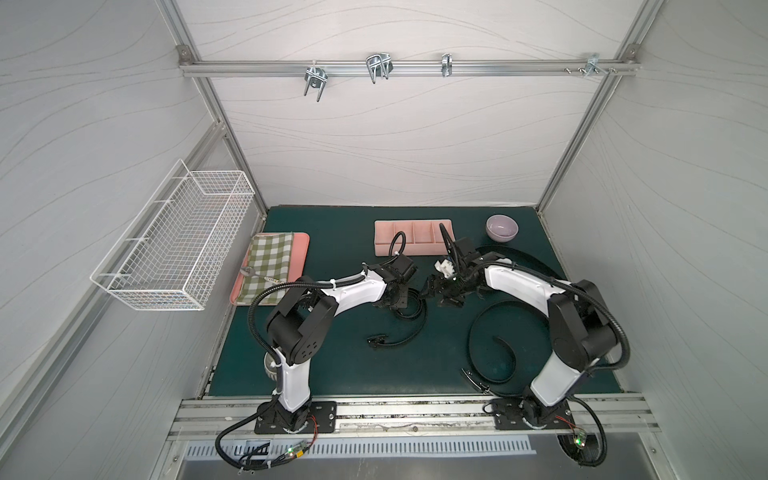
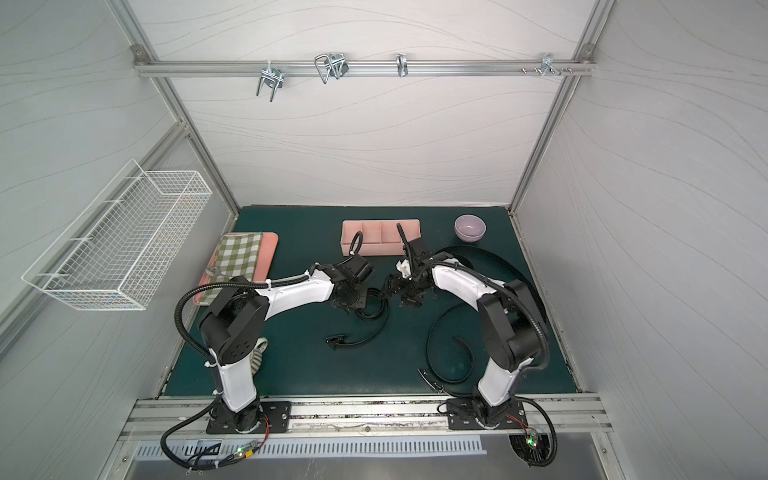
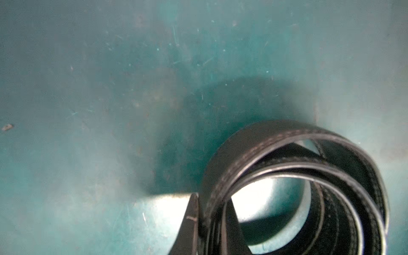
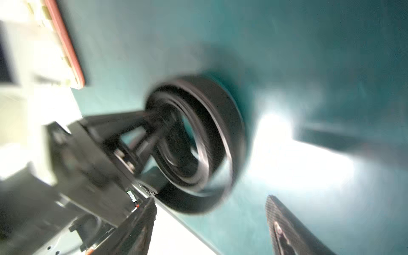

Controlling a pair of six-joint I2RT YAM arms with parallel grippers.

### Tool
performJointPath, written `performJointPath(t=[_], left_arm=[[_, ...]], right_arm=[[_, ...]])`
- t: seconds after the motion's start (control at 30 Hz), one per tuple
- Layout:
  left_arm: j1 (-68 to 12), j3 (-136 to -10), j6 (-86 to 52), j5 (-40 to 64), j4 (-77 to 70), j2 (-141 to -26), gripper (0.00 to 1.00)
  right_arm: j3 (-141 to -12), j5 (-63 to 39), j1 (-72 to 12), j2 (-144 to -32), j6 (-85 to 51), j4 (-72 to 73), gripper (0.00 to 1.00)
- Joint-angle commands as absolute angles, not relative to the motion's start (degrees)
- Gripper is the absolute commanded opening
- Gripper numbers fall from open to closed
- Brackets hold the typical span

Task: Place the belts into the storage roll
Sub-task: Roll the belt at the center of the board.

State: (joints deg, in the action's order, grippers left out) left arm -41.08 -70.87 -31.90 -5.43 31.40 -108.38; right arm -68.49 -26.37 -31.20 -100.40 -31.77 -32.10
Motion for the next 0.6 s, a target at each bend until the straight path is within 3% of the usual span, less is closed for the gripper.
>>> performJointPath(t=[0.0, 0.57], left_arm=[[-42.2, -71.1, -31.8, -1.0, 37.6, -112.7, 0.00], [-42.6, -73.1, -32.8, -1.0, 37.7, -114.9, 0.00]], right_arm=[[-72.0, -26.1, -31.7, -105.3, -28.2, -37.8, 0.78], [-72.8, -25.8, -38.9, -109.1, -33.3, -38.6, 0.67]])
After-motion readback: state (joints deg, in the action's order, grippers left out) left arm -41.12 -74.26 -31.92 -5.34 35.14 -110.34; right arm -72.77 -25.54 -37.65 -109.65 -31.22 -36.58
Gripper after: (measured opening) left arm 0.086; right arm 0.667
